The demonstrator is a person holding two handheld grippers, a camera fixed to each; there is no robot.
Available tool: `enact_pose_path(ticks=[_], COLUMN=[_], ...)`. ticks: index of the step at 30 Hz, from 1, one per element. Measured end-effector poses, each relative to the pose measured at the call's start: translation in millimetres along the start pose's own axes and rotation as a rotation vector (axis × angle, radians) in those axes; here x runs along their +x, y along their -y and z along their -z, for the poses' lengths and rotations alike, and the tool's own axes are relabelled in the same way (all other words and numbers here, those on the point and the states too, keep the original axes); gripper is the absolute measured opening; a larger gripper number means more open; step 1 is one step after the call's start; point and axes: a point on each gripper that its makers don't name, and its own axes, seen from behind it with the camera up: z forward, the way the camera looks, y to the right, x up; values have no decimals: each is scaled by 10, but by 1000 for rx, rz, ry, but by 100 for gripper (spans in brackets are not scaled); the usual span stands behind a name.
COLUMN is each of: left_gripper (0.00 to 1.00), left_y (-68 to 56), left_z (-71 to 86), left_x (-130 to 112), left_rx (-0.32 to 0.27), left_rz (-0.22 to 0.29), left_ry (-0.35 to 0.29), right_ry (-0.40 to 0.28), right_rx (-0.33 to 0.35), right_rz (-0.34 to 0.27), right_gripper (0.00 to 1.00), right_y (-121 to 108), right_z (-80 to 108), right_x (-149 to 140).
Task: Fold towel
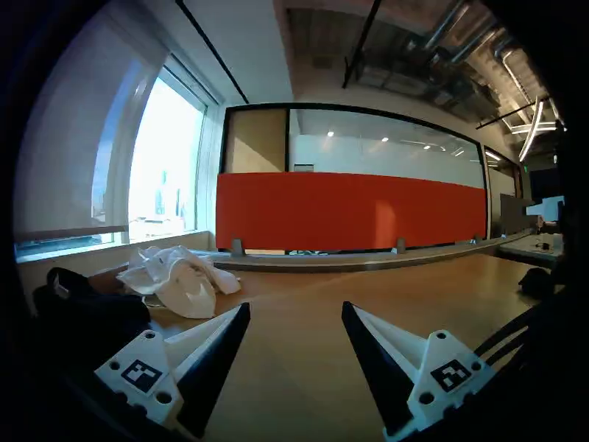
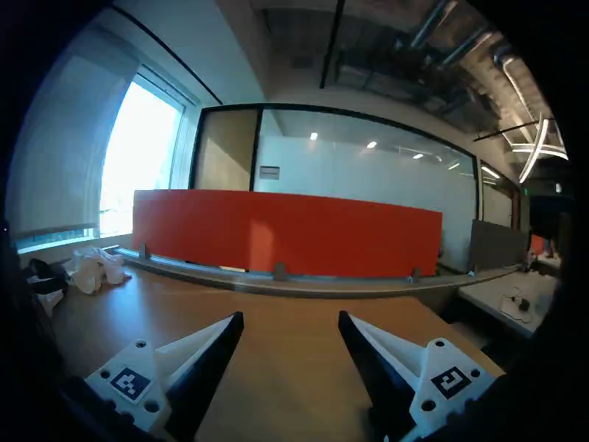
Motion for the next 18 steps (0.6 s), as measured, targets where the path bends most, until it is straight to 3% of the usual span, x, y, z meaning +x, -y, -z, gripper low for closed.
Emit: enact_pose_path(ticks=[12, 18], left_gripper=[92, 92], left_y=[7, 10], left_z=[10, 15], left_x=[-16, -17], left_rx=[1, 1], left_rz=[-12, -13], left_ry=[-1, -1], right_ry=[-27, -27], right_rx=[-11, -28], right_rz=[15, 1], right_gripper=[100, 100], right_y=[-114, -238], right_z=[-27, -17], right_x=[-131, -346])
